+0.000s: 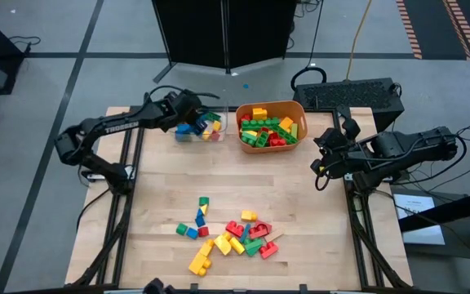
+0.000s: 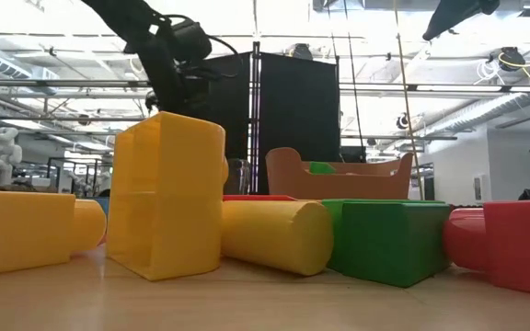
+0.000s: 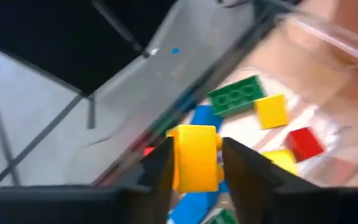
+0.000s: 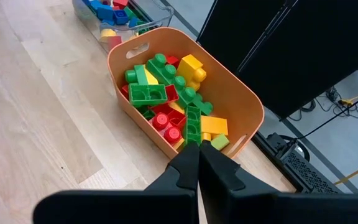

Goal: Sort blocks by size
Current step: Put the small yellow game piece into the transparent bin, then put the small green block into the transparent bin

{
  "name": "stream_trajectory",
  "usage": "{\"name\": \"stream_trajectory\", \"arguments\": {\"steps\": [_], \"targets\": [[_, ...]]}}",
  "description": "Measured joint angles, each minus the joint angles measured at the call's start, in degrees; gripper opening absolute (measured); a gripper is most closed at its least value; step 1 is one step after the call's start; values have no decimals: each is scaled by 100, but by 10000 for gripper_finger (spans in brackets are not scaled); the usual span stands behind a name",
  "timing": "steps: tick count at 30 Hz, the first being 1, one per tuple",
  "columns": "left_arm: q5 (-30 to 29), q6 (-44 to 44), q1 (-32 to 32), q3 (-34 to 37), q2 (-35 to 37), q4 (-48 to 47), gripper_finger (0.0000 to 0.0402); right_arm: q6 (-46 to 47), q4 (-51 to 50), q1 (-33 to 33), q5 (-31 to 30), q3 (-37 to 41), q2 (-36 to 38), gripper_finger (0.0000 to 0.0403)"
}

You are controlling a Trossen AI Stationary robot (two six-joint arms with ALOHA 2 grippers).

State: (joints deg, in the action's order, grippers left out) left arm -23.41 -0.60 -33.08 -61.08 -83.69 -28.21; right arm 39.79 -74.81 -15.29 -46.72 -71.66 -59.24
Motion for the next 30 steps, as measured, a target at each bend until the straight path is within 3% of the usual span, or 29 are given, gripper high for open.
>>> {"name": "stream_trajectory", "arguments": {"steps": [5,10,12,15,17,22,30], "targets": [[498,-166,76,0,-36,78,217,0,0,0,-3,0,-2,4],[655,-726,350,-184,29,-162,250,-12,-2,0,-26,0,-2,4],[1182,-930,500,-384,32,-550,252,-14,-2,-1,-24,0,-2,4],[2683,-1198,913,-551,32,-1051,253,-14,-4,-2,-24,0,-2,4],[3251,-1094,1306,-552,32,-1248,253,-13,-4,0,-24,0,-2,4],[3204,-580,2347,-383,-23,-1430,253,0,-4,0,5,0,-2,4],[2749,467,3594,653,-30,-213,253,-17,-46,-1,11,0,-2,4]]}}
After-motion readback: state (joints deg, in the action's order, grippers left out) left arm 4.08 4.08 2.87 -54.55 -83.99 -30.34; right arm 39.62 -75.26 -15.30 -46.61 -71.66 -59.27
